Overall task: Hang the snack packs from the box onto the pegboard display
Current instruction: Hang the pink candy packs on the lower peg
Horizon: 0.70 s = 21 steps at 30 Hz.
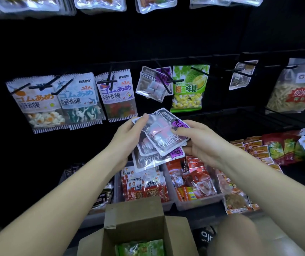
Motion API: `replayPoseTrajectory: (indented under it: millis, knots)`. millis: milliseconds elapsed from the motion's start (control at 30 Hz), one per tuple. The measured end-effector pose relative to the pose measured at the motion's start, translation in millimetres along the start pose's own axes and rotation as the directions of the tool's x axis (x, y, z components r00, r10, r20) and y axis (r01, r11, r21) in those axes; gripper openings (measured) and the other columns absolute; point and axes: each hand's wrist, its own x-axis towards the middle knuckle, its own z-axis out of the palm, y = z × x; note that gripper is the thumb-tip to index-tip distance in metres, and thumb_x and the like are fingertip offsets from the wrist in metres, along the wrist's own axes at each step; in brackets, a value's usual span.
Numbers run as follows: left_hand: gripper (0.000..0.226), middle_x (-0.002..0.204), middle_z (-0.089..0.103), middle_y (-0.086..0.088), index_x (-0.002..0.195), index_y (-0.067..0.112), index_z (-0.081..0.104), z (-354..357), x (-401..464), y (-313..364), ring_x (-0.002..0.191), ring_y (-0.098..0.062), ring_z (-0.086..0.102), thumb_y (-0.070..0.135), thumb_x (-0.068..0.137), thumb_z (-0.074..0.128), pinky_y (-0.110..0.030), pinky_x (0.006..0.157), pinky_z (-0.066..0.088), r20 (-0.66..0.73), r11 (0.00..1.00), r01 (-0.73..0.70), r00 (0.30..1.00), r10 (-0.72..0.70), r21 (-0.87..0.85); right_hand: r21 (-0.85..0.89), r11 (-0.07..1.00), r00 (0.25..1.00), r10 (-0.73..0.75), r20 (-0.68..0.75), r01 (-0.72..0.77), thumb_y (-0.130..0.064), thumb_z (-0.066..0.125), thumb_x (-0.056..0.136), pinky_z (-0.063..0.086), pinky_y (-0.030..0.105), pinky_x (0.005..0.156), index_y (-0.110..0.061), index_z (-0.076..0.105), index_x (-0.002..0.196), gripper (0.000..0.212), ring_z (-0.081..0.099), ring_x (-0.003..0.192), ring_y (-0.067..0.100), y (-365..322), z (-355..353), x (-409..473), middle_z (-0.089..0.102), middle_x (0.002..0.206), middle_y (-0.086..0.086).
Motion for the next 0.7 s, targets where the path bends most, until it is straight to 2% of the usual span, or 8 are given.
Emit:
replayPoseTrajectory:
  millis: [133,267,333,400,467,533,600,700]
  knots:
    - [0.021,0.109,0.074,-0.008,0.104,0.025,0.076,-4.3,-0.7,0.0,0.091,-0.021,0.071,0.041,0.102,0.064,-0.036,0.086,0.054,-0.023,0.995,-0.063,0.998,0.065,0.073,-0.051,0.998,1.0,0.027,-0.003,-0.027,-0.007,0.064,0.099,0.063,0.031,0.07,-0.001,0.066,0.122,0.024,0.076,0.097,0.031,0.3,-5.3,2.4,0.076,0.114,0.019]
    - [0.017,0.105,0.074,0.008,0.097,0.023,0.077,-7.3,1.4,-3.5,0.096,-0.011,0.068,0.035,0.1,0.066,-0.027,0.084,0.051,-0.091,0.984,-0.114,0.988,0.127,0.135,-0.063,0.998,0.996,-0.016,-0.082,0.011,-0.001,0.065,0.095,0.062,0.039,0.087,-0.003,0.07,0.116,0.022,0.073,0.108,0.032,0.8,-8.9,8.8,0.074,0.119,0.019]
    - [0.017,0.107,0.075,0.006,0.096,0.022,0.078,-10.2,2.4,-6.0,0.086,-0.001,0.068,0.033,0.1,0.066,-0.023,0.08,0.052,-0.095,0.976,-0.13,0.984,0.148,0.176,-0.067,0.998,0.993,-0.028,-0.117,0.02,0.001,0.066,0.092,0.062,0.039,0.087,-0.005,0.072,0.113,0.022,0.073,0.107,0.032,-3.2,-11.2,10.6,0.074,0.117,0.02]
    - [0.02,0.105,0.076,-0.001,0.094,0.018,0.078,-12.7,3.1,-8.7,0.081,-0.004,0.072,0.034,0.099,0.068,-0.026,0.075,0.057,-0.054,0.97,-0.141,0.986,0.155,0.2,-0.058,0.998,0.988,-0.033,-0.148,0.024,0.003,0.069,0.09,0.063,0.04,0.086,-0.005,0.07,0.114,0.025,0.073,0.106,0.034,-8.0,-12.0,11.0,0.075,0.116,0.019]
    - [0.026,0.093,0.071,-0.008,0.094,0.008,0.075,-12.6,1.7,-8.9,0.071,-0.016,0.074,0.033,0.099,0.07,-0.025,0.055,0.054,0.001,0.963,-0.159,0.987,0.163,0.219,-0.01,0.999,0.983,-0.046,-0.181,0.045,0.004,0.07,0.089,0.064,0.038,0.081,-0.003,0.067,0.114,0.026,0.076,0.099,0.031,-10.8,-10.5,11.9,0.075,0.116,0.02]
    - [0.03,0.086,0.065,-0.008,0.096,0.0,0.072,-9.4,-0.9,-7.3,0.057,-0.011,0.067,0.03,0.1,0.069,-0.019,0.042,0.043,0.036,0.947,-0.183,0.983,0.179,0.265,0.086,0.994,0.983,-0.052,-0.176,0.068,0.004,0.068,0.091,0.065,0.039,0.081,0.003,0.066,0.116,0.025,0.076,0.097,0.032,-11.1,-7.6,13.2,0.073,0.119,0.024]
    - [0.029,0.087,0.065,-0.007,0.095,0.0,0.071,-6.2,-0.7,-6.7,0.066,-0.017,0.072,0.029,0.1,0.069,-0.018,0.041,0.041,0.048,0.945,-0.188,0.982,0.182,0.267,0.158,0.985,0.991,-0.053,-0.12,0.071,0.005,0.065,0.092,0.06,0.049,0.093,0.011,0.065,0.122,0.03,0.072,0.107,0.04,-8.5,-5.3,14.6,0.071,0.122,0.028]
    - [0.027,0.085,0.066,-0.007,0.093,0.004,0.071,-4.5,0.3,-6.2,0.064,-0.015,0.071,0.029,0.101,0.068,-0.028,0.055,0.048,0.022,0.954,-0.185,0.983,0.185,0.235,0.156,0.985,0.996,-0.07,-0.048,0.077,0.009,0.065,0.089,0.058,0.051,0.097,0.009,0.067,0.122,0.033,0.072,0.11,0.039,-4.6,-1.6,15.0,0.073,0.12,0.024]
